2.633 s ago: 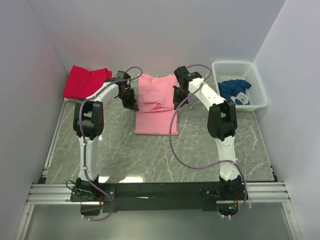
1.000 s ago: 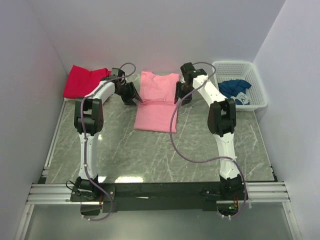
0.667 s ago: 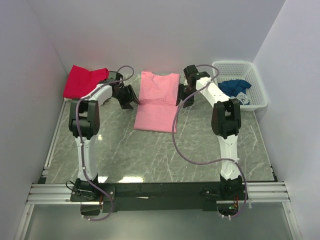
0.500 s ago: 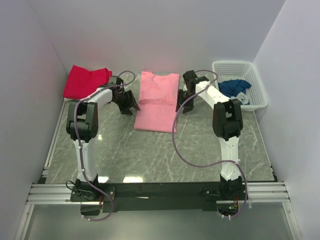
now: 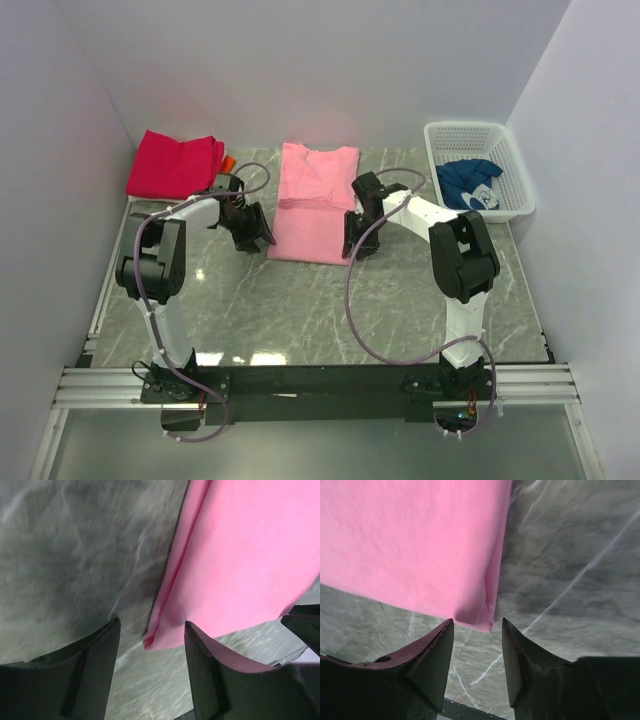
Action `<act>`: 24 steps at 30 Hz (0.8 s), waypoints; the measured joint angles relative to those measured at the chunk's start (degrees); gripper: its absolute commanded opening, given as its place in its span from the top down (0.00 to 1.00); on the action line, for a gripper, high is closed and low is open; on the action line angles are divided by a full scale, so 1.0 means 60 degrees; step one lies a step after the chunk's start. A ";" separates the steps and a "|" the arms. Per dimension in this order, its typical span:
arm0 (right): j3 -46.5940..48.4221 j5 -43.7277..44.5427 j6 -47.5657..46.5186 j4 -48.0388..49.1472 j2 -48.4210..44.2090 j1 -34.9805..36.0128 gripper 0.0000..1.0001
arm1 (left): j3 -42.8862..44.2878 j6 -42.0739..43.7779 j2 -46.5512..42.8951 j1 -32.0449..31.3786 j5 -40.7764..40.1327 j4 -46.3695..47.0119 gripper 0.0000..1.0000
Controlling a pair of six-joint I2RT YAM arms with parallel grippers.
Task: Fold and stack the t-shirts
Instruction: Fold the tshirt
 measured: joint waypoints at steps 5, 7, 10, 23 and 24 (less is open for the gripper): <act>-0.0597 0.0047 0.0280 0.0317 -0.0084 0.0208 0.51 | -0.0645 0.0025 -0.0459 -0.0018 -0.0029 0.0153 0.41; -0.0750 0.0102 0.0408 0.0372 -0.0084 0.0208 0.52 | -0.0801 0.0055 -0.0594 -0.0026 -0.0051 0.0153 0.41; -0.0834 0.0215 0.0557 0.0477 -0.0138 0.0211 0.56 | -0.0947 0.0160 -0.0721 -0.0029 -0.0076 0.0149 0.41; -0.1075 0.0288 0.0987 0.0929 -0.0171 0.0492 0.91 | -0.0976 0.0510 -0.0801 -0.0036 -0.0339 0.0036 0.45; -0.1075 0.0284 0.1009 0.0936 -0.0171 0.0517 0.91 | -0.0976 0.0510 -0.0801 -0.0036 -0.0361 0.0036 0.46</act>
